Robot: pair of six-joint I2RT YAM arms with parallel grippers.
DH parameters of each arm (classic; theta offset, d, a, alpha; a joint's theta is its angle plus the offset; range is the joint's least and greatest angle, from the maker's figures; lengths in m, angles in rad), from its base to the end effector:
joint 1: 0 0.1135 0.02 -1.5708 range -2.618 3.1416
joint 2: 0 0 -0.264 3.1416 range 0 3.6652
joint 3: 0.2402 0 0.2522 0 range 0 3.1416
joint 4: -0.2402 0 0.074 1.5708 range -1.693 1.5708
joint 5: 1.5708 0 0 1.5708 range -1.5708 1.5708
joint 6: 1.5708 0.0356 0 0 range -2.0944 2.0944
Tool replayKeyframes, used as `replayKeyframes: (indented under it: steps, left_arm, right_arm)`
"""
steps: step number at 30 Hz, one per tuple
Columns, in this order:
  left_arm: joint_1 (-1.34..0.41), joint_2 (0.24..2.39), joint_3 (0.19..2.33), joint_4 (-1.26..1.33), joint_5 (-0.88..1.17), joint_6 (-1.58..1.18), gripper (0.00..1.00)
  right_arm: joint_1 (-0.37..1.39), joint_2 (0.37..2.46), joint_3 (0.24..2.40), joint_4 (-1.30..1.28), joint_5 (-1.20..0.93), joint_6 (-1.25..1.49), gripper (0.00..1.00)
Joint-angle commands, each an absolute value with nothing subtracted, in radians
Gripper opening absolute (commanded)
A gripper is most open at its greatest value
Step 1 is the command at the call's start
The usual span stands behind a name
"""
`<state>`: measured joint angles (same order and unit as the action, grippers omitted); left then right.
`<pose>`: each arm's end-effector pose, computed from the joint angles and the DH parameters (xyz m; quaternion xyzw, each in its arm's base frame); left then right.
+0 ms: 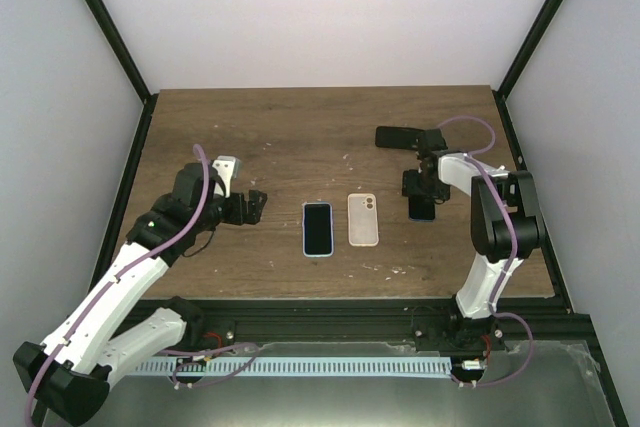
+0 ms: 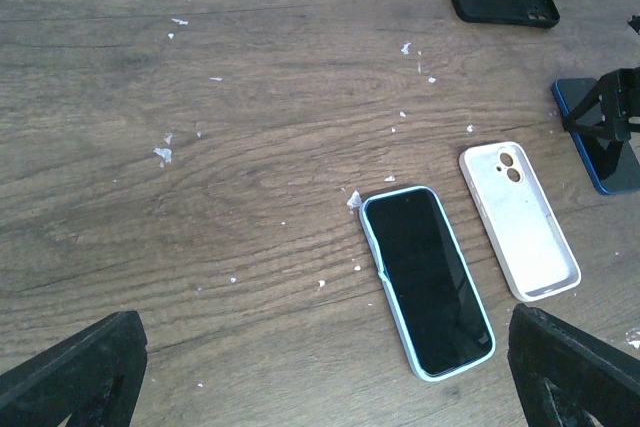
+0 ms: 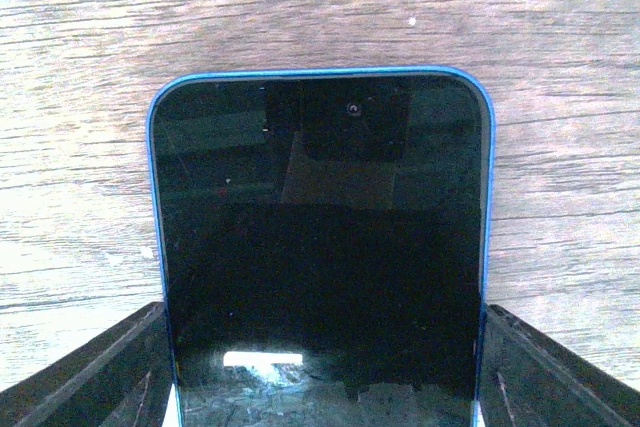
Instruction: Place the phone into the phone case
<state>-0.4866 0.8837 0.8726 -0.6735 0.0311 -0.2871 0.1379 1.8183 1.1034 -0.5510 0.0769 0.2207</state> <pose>0.1613 -0.0866 0.3056 0.0966 0.8982 -0.1747 0.3917 0.3390 0.0443 0.1497 0.0467 0.9866 -0.0103 0.1561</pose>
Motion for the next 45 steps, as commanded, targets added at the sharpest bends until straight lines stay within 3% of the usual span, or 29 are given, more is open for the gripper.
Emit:
replayKeyframes:
  steps: [1, 15, 27, 45]
  left_arm:
    - [-0.483, 0.875, 0.862, -0.654, 0.034, -0.287, 1.00]
    - [-0.483, 0.873, 0.864, -0.655, 0.025, -0.286, 1.00]
    - [-0.482, 0.869, 0.861, -0.654, 0.027, -0.287, 1.00]
    - [-0.483, 0.861, 0.859, -0.657, 0.023, -0.289, 1.00]
  right_arm:
    - [0.151, 1.828, 1.085, -0.616, 0.080, 0.230, 0.75]
    - [0.283, 1.698, 1.025, -0.607, -0.011, 0.349, 0.69]
    - [0.465, 1.623, 1.097, -0.654, -0.022, 0.490, 0.66]
    - [0.590, 1.715, 1.134, -0.595, -0.027, 0.610, 0.66]
